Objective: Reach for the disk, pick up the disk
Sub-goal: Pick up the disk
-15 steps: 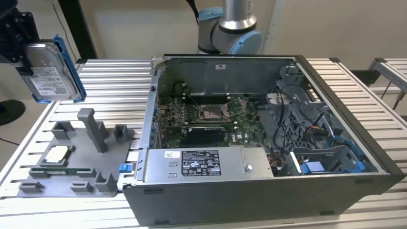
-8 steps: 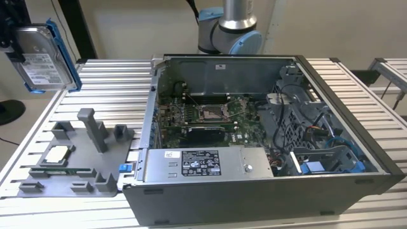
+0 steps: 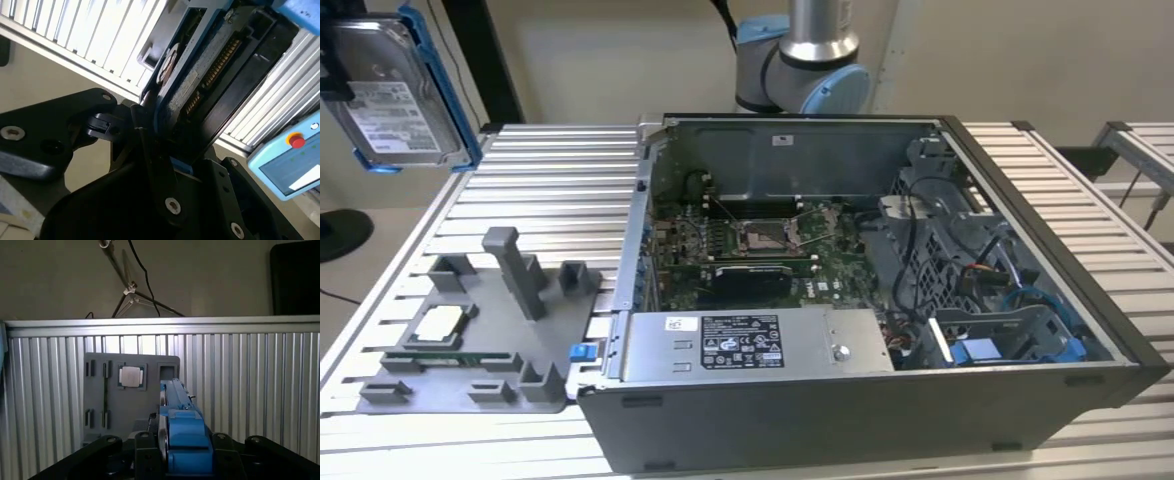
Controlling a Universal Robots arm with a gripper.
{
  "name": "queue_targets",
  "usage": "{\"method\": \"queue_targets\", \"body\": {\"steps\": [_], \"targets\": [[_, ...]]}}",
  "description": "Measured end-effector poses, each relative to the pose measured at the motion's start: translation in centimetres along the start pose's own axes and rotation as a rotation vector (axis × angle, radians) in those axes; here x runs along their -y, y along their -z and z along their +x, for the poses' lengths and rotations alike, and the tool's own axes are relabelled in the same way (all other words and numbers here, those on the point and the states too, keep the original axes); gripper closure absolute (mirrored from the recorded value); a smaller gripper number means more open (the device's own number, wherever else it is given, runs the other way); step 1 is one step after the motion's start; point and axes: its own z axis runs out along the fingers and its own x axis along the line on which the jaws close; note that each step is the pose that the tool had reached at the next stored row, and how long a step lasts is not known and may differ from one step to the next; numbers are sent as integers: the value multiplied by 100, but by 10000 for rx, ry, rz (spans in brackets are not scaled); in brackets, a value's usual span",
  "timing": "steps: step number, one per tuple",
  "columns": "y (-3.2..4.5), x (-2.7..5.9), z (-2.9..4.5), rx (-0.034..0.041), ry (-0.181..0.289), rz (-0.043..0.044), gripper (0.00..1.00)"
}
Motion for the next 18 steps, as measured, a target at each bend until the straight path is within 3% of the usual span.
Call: {"method": "queue_targets", "body": {"steps": [12, 18], "targets": [[412, -4, -9, -1, 4, -2, 100], [425, -4, -8, 4, 26, 4, 100]]}}
